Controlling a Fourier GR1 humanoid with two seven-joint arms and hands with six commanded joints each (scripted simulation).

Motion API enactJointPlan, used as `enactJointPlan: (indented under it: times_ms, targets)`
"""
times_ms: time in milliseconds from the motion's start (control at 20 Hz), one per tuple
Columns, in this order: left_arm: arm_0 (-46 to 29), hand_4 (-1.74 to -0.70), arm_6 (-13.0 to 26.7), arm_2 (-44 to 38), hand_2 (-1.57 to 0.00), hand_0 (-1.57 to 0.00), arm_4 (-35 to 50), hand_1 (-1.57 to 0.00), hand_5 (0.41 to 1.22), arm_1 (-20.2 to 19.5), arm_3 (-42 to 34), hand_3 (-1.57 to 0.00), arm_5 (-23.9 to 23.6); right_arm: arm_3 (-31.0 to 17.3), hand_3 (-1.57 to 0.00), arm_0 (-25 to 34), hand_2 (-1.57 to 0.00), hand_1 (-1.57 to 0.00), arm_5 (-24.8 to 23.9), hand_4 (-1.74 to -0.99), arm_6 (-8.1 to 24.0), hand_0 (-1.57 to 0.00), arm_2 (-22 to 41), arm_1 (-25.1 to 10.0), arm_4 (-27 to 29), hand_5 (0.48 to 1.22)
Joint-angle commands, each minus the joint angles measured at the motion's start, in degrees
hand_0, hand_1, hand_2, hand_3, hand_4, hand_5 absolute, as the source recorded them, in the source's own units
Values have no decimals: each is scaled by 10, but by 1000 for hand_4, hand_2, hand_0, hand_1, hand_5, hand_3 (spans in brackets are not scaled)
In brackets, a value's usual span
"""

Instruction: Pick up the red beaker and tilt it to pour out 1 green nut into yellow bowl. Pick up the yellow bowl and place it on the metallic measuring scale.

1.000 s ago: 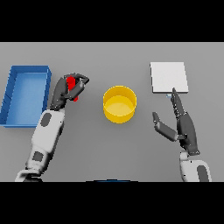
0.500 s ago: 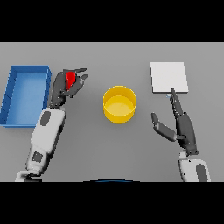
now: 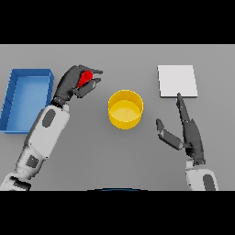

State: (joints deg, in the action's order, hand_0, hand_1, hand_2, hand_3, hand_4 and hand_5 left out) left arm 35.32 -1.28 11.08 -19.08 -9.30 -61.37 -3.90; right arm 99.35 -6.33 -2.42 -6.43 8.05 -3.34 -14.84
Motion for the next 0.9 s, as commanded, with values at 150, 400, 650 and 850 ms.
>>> enactJointPlan:
  times_ms: [150,400,650,850]
  targets:
    - [-3,-1734,30,41,-1565,-1564,-29,-1565,1112,-19,-27,-1565,10,6,1,-9,1,1,5,-1248,21,1,-4,-6,5,711]
    - [57,-1739,56,157,-1569,-1569,-163,-1569,1134,-63,-7,-1569,26,-1,1,1,1,1,7,-1267,13,1,-2,-2,7,720]
    - [141,-1740,48,237,-1570,-1570,-244,-1570,1193,-80,44,-1570,71,-4,1,-5,1,1,11,-1264,-3,1,-4,-2,13,717]
    - [204,-1637,33,311,-1571,-1571,-301,-1571,1209,-81,84,-1571,128,-2,1,-6,1,1,8,-1253,-2,1,-8,-3,15,688]
